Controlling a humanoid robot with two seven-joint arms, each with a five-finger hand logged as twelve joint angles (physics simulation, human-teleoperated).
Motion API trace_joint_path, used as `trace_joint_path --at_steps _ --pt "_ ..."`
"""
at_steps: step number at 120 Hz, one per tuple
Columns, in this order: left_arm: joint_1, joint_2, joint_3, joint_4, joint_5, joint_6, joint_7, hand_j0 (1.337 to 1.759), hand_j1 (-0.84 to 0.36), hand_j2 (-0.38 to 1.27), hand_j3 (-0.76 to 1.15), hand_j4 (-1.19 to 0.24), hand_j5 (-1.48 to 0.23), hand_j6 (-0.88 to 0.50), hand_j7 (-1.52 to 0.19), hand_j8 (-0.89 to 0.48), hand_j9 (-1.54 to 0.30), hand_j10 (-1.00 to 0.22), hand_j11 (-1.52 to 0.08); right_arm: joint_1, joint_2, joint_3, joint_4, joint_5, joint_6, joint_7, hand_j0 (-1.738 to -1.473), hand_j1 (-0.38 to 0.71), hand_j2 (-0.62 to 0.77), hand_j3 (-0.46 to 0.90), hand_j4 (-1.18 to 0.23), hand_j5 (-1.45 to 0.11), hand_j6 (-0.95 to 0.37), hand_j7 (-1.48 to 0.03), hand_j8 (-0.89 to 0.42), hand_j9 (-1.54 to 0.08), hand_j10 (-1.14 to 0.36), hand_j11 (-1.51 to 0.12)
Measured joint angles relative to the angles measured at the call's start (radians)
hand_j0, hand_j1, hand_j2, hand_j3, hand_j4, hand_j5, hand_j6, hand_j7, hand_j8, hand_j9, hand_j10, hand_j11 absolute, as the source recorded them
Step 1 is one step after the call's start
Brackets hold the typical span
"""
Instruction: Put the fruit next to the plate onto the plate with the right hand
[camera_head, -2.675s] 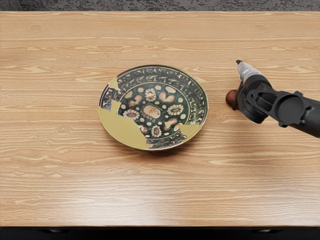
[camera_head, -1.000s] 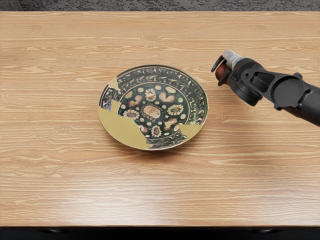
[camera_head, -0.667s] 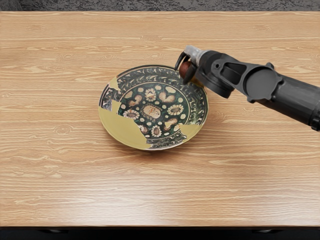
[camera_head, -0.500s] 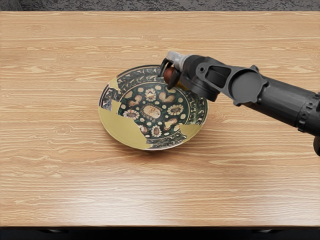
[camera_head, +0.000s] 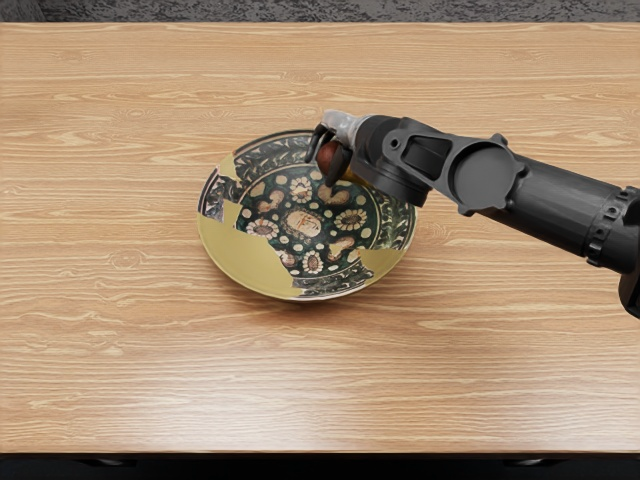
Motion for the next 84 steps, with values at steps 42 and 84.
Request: trace_joint_path --at_steps 42,84 --pt "0.0 0.0 0.0 -0.001 0.0 0.0 0.0 1.658 0.35 0.0 0.0 0.0 0.0 0.0 0.0 0.0 0.0 0.0 0.0 -0.029 0.0 0.171 0.084 0.005 0.199 0.042 -1.656 -0.24 0.01 0.0 -0.12 -0.16 -0.07 -0.16 -0.05 -0.16 -0.09 -0.17" --pt "0.011 0.0 0.0 0.0 0.0 0.0 0.001 1.658 0.35 0.0 0.0 0.0 0.0 0.0 0.0 0.0 0.0 0.0 0.0 -0.257 0.0 0.542 0.108 0.134 0.634 0.366 -1.658 -0.33 0.0 0.0 -0.02 -0.03 -0.01 -0.03 -0.01 -0.03 -0.02 -0.03"
